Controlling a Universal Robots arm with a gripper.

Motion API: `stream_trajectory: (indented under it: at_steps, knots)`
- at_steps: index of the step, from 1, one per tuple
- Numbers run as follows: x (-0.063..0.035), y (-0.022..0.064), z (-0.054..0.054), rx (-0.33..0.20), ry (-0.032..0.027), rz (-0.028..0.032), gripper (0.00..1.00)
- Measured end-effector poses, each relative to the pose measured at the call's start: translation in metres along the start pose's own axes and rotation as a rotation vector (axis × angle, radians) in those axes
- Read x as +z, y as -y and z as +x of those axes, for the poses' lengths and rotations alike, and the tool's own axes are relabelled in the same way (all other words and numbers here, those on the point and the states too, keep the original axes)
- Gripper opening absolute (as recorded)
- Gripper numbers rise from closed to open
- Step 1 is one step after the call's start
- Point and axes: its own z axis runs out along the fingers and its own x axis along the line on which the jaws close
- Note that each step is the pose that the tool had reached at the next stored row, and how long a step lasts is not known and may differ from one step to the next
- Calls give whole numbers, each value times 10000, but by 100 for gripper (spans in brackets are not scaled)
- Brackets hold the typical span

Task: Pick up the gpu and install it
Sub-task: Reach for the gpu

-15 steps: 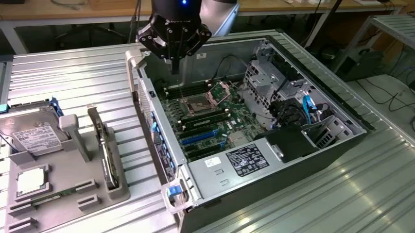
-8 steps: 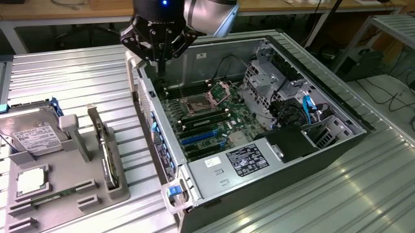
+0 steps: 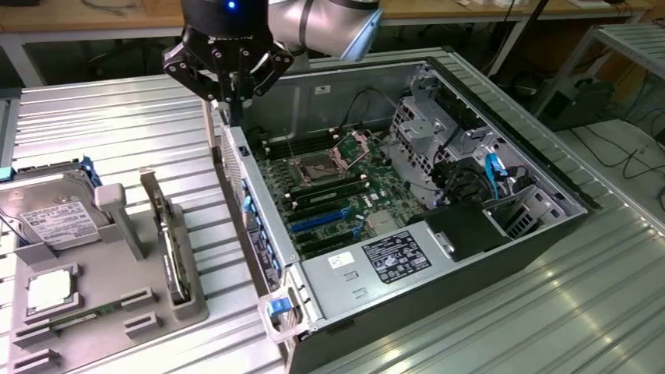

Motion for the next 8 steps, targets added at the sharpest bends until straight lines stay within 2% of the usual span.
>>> stream_trajectory:
  at_steps: [8]
  knots:
    - [-10, 28, 357, 1, 1, 0, 11]
